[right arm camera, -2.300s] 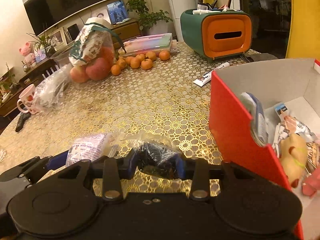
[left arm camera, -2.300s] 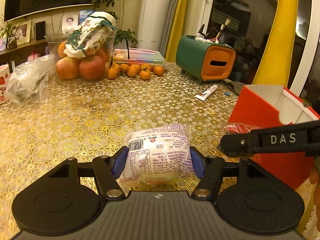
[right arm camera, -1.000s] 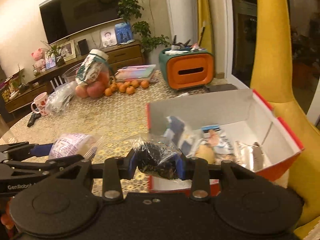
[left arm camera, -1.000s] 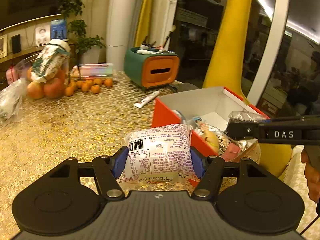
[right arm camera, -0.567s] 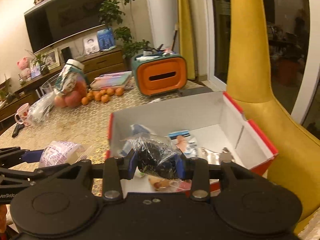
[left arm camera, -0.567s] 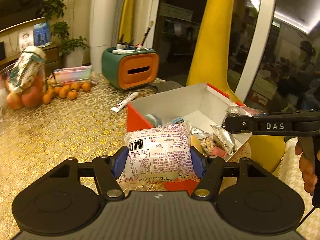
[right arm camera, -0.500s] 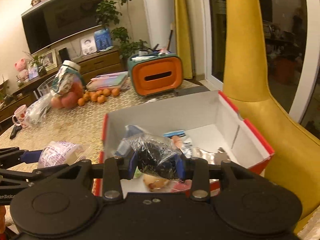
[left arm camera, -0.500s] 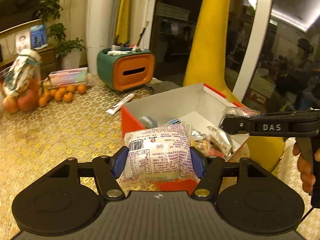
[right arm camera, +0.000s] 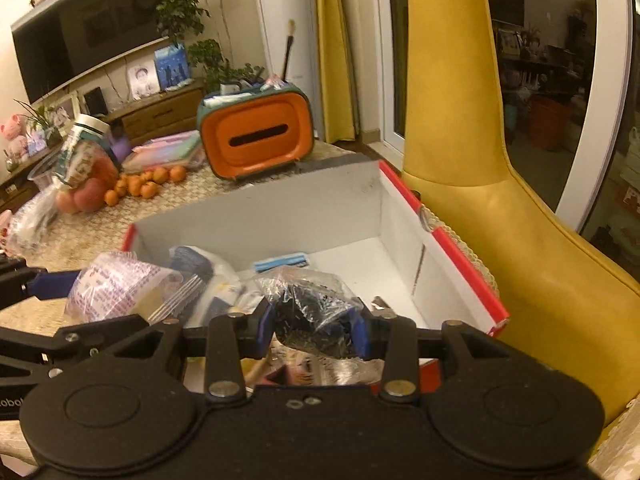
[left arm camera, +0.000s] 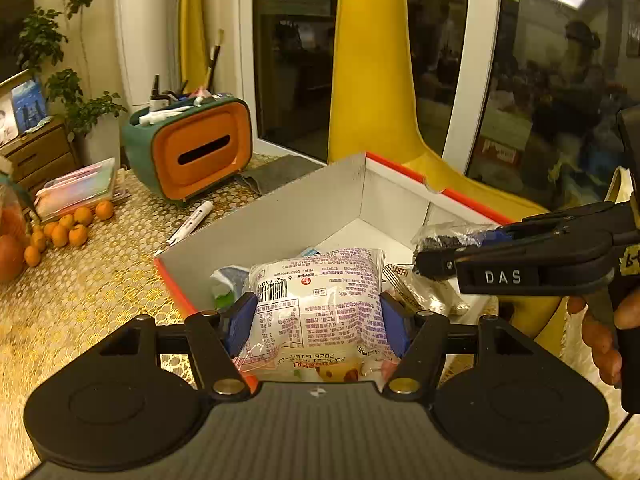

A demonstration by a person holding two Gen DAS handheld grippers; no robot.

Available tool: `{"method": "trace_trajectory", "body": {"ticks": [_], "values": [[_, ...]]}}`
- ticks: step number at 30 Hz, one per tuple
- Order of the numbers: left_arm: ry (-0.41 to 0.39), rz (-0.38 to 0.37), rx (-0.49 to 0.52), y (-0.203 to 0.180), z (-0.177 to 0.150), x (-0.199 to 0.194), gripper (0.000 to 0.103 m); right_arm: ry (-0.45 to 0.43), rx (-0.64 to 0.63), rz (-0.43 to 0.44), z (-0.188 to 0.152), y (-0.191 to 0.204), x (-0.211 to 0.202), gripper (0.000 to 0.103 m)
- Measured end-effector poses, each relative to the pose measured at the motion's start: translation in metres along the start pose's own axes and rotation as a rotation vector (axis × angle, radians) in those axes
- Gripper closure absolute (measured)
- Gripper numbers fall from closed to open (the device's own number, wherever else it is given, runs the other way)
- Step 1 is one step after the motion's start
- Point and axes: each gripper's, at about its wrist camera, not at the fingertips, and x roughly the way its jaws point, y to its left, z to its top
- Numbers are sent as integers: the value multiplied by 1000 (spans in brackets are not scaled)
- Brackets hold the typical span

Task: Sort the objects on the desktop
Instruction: 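Lift both packets and carry them with both tools over the shoebox, then open left tool to drop white packet while right tool releases dark packet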

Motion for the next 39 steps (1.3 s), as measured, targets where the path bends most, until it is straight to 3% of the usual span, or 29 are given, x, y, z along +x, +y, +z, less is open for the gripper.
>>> {"method": "trace_trajectory", "body": {"ticks": [7,15,27,29,31,39], "values": [[71,-2,-15,9,4,35,38,54,-17,-16,-9,-2,23,65],[134,-24,-16,14,0,59,38,49,-129,-47,-13,6,26,65],[127,-39,-3,12,-2,58,33,53,-166,-45,-15,7,25,61],[123,-48,-22,13,-2,55,31,52,-163,-38,-15,7,23,59],[115,-54,-38,15,-4,50,29,44,-160,-25,-15,7,19,48],[72,-63,-59,19,-8,24,28,28,-162,-6,-14,8,3,46]]}}
